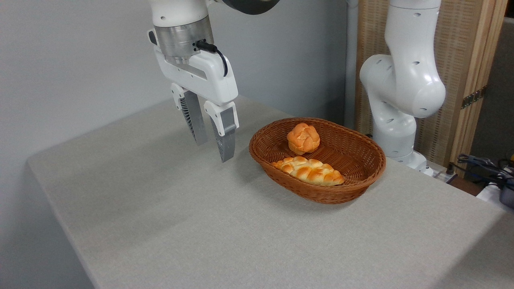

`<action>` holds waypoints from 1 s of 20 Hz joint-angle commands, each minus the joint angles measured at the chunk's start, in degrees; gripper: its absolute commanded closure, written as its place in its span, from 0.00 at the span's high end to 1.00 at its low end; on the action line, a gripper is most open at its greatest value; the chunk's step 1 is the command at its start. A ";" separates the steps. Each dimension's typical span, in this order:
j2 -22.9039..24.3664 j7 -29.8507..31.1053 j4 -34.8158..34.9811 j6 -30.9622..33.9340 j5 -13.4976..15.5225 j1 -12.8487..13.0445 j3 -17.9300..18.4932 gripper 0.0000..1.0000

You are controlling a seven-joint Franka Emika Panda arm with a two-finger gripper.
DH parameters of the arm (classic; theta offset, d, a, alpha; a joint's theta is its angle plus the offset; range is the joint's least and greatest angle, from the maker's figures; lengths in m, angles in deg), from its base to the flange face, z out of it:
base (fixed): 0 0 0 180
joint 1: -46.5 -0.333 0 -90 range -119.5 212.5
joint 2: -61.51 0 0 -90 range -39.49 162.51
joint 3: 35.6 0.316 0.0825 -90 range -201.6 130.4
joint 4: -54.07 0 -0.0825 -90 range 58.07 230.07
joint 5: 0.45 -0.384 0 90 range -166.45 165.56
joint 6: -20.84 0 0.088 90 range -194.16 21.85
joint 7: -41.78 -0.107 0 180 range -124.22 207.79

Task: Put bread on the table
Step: 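Move the gripper over the basket and lower it onto the round orange bun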

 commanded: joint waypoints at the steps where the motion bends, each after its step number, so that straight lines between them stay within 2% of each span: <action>1: -0.27 0.37 -0.70 1.95 -0.06 0.25 0.13 1.00; 7: -1.41 0.54 -0.53 3.97 0.02 1.21 -0.74 1.00; 11: -0.45 0.55 2.36 5.64 -0.06 2.62 -1.45 1.00; 15: 4.55 0.37 9.29 6.78 -0.06 3.94 -1.45 1.00; 18: 9.74 -0.16 15.80 8.19 -0.06 4.12 -1.45 1.00; 20: 11.50 -0.33 17.75 10.11 -0.06 4.29 -1.45 1.00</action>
